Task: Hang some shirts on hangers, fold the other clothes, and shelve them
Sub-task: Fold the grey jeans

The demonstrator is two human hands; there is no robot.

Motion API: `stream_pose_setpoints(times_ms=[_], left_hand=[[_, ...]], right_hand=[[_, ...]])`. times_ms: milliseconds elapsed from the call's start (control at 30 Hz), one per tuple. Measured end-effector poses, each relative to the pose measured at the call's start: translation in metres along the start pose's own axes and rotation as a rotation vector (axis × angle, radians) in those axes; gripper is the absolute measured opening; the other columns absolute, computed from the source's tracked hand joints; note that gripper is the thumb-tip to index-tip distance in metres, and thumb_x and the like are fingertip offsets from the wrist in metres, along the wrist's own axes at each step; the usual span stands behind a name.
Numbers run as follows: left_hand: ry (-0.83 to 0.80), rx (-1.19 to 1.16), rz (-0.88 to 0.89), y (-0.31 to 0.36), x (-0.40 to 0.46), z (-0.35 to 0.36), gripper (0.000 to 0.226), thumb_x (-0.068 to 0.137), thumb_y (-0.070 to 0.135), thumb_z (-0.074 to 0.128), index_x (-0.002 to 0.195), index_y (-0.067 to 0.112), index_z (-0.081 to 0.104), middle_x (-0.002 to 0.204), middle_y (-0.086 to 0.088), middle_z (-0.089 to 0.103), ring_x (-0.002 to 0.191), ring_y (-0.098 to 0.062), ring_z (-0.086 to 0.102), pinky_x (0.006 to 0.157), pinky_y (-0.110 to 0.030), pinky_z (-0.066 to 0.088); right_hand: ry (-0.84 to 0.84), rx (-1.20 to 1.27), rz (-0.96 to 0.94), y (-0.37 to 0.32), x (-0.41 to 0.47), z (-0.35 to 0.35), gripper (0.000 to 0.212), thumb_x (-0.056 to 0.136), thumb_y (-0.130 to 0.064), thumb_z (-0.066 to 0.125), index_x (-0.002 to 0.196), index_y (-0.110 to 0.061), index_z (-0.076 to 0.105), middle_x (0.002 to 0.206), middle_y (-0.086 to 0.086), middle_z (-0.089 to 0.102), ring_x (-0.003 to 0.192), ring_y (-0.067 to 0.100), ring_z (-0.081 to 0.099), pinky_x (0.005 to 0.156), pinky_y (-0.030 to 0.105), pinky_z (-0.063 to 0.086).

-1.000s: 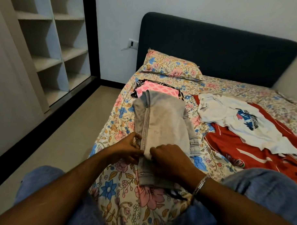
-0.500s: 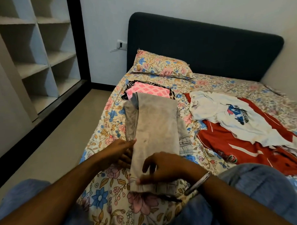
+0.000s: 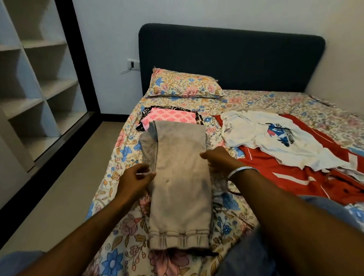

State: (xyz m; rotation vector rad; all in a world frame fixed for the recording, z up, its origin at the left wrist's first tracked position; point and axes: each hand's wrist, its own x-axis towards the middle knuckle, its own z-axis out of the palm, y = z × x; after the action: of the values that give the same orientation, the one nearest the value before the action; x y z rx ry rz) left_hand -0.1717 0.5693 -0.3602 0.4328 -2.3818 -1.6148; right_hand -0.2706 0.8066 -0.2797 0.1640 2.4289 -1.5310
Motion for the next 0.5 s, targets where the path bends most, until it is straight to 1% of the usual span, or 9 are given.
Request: stream_pose_setpoints(times_ms=[100,167,233,267,300,333,400,433,500], left_hand=[[-0.06,-0.032,-0.055,0.013,0.033,0.002,0.057,0.093,0.029,0.072,0.143,0.008,0.053,0.137,-0.008,0.06,0.118,-0.02,0.059,0.091,-0.028,0.051],[-0.138,0.001,-0.113,0.02,0.062,0.013,0.054,0.094,0.035,0.071,0.137,0.006,0.056,0.131,-0.015,0.062,0.11,-0.027,0.063,0.08,-0.028,0.051],[-0.163,0.023,-0.169,0.024,0.092,0.027,0.04,0.092,0.042,0.071,0.114,0.01,0.063,0.112,-0.016,0.062,0.088,-0.023,0.063,0.065,-0.028,0.046],[-0.157,0.005,-0.208,0.026,0.106,0.034,0.042,0.091,0.045,0.072,0.112,0.011,0.061,0.11,-0.011,0.06,0.087,-0.02,0.06,0.066,-0.029,0.047],[-0.151,-0.021,-0.248,0.026,0.12,0.039,0.053,0.088,0.048,0.074,0.121,0.009,0.059,0.117,-0.006,0.059,0.094,-0.02,0.06,0.071,-0.03,0.049],[-0.156,-0.044,-0.297,0.023,0.139,0.044,0.067,0.085,0.052,0.076,0.131,0.008,0.055,0.124,-0.005,0.06,0.103,-0.024,0.061,0.077,-0.033,0.052],[-0.17,-0.088,-0.391,0.022,0.164,0.049,0.08,0.077,0.054,0.082,0.135,0.006,0.053,0.126,-0.012,0.063,0.109,-0.03,0.064,0.082,-0.037,0.057],[-0.178,-0.127,-0.426,0.022,0.172,0.047,0.079,0.074,0.051,0.085,0.132,0.005,0.056,0.121,-0.014,0.067,0.106,-0.031,0.067,0.084,-0.038,0.058],[-0.216,-0.205,-0.454,0.023,0.183,0.046,0.061,0.075,0.041,0.087,0.121,0.006,0.066,0.107,-0.015,0.075,0.098,-0.033,0.072,0.086,-0.043,0.06]], right_hand=[[-0.081,0.158,0.104,-0.012,0.027,-0.003,0.061,0.098,-0.026,0.063,0.147,-0.004,0.034,0.141,0.018,0.048,0.124,0.034,0.051,0.088,0.038,0.046],[-0.136,0.224,0.158,-0.014,0.051,0.001,0.064,0.095,-0.032,0.065,0.147,-0.009,0.036,0.135,0.018,0.052,0.119,0.035,0.055,0.09,0.042,0.05],[-0.157,0.262,0.197,-0.008,0.079,0.007,0.063,0.092,-0.036,0.067,0.143,-0.011,0.042,0.132,0.017,0.056,0.114,0.035,0.058,0.095,0.046,0.052],[-0.16,0.266,0.205,-0.004,0.093,0.009,0.061,0.091,-0.037,0.068,0.142,-0.012,0.045,0.132,0.016,0.058,0.114,0.035,0.059,0.097,0.047,0.051],[-0.165,0.264,0.215,-0.001,0.103,0.01,0.06,0.09,-0.038,0.069,0.141,-0.015,0.047,0.134,0.015,0.057,0.115,0.036,0.058,0.097,0.046,0.051],[-0.173,0.258,0.227,0.0,0.118,0.012,0.062,0.089,-0.039,0.07,0.141,-0.016,0.047,0.137,0.015,0.055,0.118,0.036,0.056,0.094,0.045,0.051],[-0.209,0.224,0.278,0.002,0.138,0.008,0.065,0.087,-0.038,0.074,0.14,-0.013,0.047,0.135,0.016,0.056,0.117,0.036,0.057,0.084,0.042,0.052],[-0.256,0.219,0.306,0.001,0.142,0.003,0.061,0.087,-0.034,0.075,0.137,-0.01,0.05,0.129,0.018,0.059,0.113,0.035,0.059,0.082,0.043,0.053],[-0.339,0.232,0.319,0.001,0.155,-0.004,0.046,0.087,-0.025,0.076,0.127,-0.009,0.057,0.119,0.018,0.067,0.108,0.036,0.065,0.089,0.046,0.056]])
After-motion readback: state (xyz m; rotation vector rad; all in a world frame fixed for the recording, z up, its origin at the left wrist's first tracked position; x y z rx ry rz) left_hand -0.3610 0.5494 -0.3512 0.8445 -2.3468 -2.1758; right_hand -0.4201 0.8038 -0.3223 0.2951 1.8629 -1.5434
